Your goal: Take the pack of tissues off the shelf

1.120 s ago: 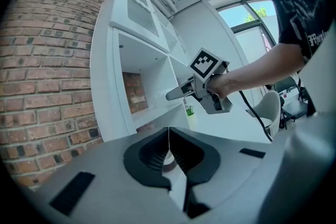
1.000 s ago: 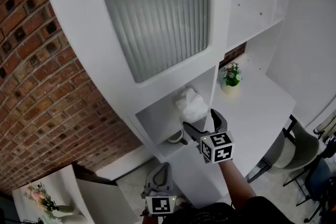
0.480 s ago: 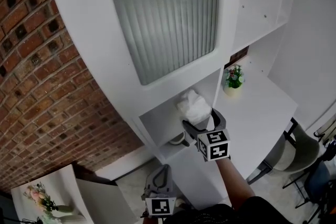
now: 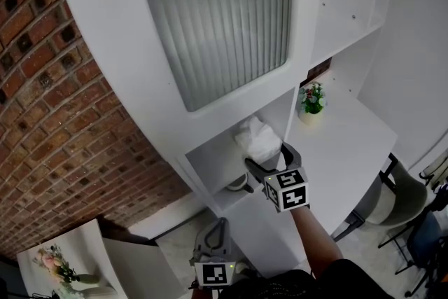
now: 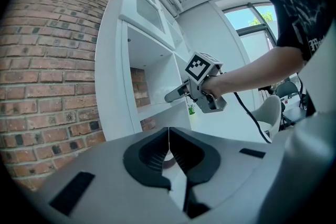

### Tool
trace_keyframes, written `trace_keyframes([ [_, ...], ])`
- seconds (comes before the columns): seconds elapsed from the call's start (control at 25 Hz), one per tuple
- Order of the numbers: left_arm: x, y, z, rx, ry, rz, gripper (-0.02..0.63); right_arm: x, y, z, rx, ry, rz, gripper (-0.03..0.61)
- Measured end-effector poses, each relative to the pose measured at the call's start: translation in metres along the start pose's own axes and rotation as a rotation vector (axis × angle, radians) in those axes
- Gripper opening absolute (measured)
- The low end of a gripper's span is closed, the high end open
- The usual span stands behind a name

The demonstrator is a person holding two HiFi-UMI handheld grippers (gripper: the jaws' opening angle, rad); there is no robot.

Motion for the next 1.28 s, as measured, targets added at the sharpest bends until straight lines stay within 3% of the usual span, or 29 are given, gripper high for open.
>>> trace_keyframes([
  [0.56,0.000,-0.005,-0.001,-0.019,0.002,0.001,0.011,-0.004,-0.019,-0.003,-0.012,0.016,0.135,0.420],
  [0.96,-0.002,-0.007,0.003,-0.017,-0.001,0.017,0.011,-0.006,-0.035,-0.007,-0.015,-0.014,0.194,0.357],
  [1.28,-0.004,-0.009,0.006,-0.014,0.001,0.015,0.012,-0.007,-0.054,-0.013,-0.045,-0.025,0.240,0.353],
])
Point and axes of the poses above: the fingertips, and each gripper's own axes: y forward along the fingers, z to its right, x out of its underside, the point moved 6 cm from there along -y, backward along the fingers, and after that the axes turned 2 degrees about -x, right-handed, at the moved point
